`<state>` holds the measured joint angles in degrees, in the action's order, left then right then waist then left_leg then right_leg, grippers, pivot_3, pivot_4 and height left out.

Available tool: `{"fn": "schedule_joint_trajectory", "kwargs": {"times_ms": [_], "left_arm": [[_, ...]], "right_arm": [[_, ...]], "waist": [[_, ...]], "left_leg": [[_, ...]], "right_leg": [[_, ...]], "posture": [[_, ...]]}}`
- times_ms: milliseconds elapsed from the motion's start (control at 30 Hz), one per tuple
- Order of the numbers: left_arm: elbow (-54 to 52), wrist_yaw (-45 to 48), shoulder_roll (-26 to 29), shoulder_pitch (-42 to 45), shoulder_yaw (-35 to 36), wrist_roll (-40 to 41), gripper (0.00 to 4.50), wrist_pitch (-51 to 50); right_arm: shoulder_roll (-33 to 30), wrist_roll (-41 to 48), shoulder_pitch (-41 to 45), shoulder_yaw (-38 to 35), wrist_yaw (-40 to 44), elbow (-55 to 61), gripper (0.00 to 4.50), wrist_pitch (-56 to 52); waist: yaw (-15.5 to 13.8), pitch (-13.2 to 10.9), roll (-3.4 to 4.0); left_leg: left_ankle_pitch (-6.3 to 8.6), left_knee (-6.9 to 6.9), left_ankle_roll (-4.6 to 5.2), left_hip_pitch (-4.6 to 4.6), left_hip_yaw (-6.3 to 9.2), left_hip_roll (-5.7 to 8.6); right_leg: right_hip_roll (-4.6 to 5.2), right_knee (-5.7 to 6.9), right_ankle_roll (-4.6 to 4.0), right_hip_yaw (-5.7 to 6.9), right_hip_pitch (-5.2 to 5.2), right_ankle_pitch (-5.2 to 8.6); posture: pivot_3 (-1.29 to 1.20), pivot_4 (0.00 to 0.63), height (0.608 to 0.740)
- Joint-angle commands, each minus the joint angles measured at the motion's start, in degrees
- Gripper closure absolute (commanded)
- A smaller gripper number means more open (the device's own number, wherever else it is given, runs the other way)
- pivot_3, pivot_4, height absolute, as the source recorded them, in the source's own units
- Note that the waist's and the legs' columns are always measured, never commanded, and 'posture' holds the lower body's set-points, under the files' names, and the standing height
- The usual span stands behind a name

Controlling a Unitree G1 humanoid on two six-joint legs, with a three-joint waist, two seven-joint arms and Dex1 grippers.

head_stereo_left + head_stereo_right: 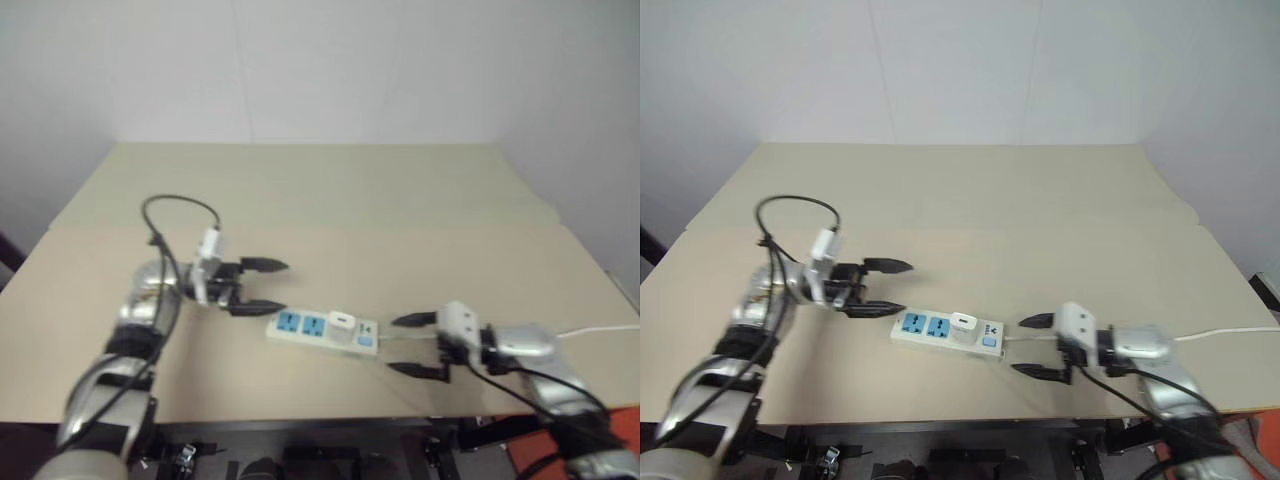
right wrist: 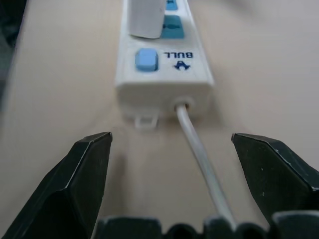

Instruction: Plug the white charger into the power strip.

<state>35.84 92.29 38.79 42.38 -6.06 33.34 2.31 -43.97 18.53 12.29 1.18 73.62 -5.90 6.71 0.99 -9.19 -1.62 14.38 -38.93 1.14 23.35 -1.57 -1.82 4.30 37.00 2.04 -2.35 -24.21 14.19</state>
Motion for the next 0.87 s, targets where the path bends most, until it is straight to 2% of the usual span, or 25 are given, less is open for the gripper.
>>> {"fn": "schedule_joint_trajectory", "kwargs": {"times_ms": [33,133,333,567,700,867], "left_arm": [[-3.0,0.2,7.6,-2.9,1.9,1.7,0.0,0.8],[-2.1,0.2,13.1,-5.6,2.9,2.5,0.0,1.6],[-4.8,0.2,18.0,-10.9,3.9,4.4,0.0,1.8],[-7.8,0.1,15.3,-13.6,7.3,1.7,0.0,1.4],[-10.9,-0.3,14.3,-15.0,9.3,2.7,0.0,-4.6],[-12.7,-0.4,13.6,-16.3,9.7,1.7,0.0,-4.3]], "right_arm": [[-7.2,6.4,-4.7,-9.0,4.8,7.3,0.02,-0.8],[-11.3,8.2,-9.2,-14.8,5.8,9.5,0.02,-1.1],[-13.7,8.8,-14.8,-19.7,5.0,12.7,0.02,-3.4],[-12.9,9.0,-18.0,-21.7,2.4,15.3,0.02,-7.1],[-12.3,9.5,-19.7,-22.7,1.1,17.6,0.02,-8.5],[-12.2,9.3,-20.4,-23.3,0.4,18.2,0.02,-9.2]], "waist": [[0.0,0.0,0.05],[-0.1,0.0,0.04],[-0.3,-0.1,0.03],[-0.6,-0.1,0.02],[-0.5,-0.1,0.01],[-0.4,-0.1,0.01]], "left_leg": [[0.0,0.01,0.0,-0.05,-0.01,-0.01],[0.0,0.02,0.0,-0.19,-0.16,-0.03],[0.0,0.01,-0.01,-0.16,-0.35,-0.04],[0.0,-0.01,-0.01,-0.12,-0.39,-0.02],[0.0,-0.01,-0.01,-0.11,-0.41,-0.03],[0.0,-0.01,-0.01,-0.13,-0.41,-0.02]], "right_leg": [[0.0,-0.01,0.0,-0.02,0.02,0.0],[-0.01,0.0,0.0,0.02,0.16,0.0],[0.0,-0.01,-0.01,0.04,0.15,-0.01],[0.03,-0.01,-0.01,0.05,0.14,-0.01],[0.01,-0.01,0.0,0.04,0.12,-0.01],[0.01,-0.01,0.0,0.02,0.13,-0.01]], "posture": [[0.0,0.15,0.74],[0.0,0.15,0.74],[0.0,0.15,0.74],[0.0,0.15,0.74],[0.0,0.15,0.74],[0.0,0.15,0.74]]}}
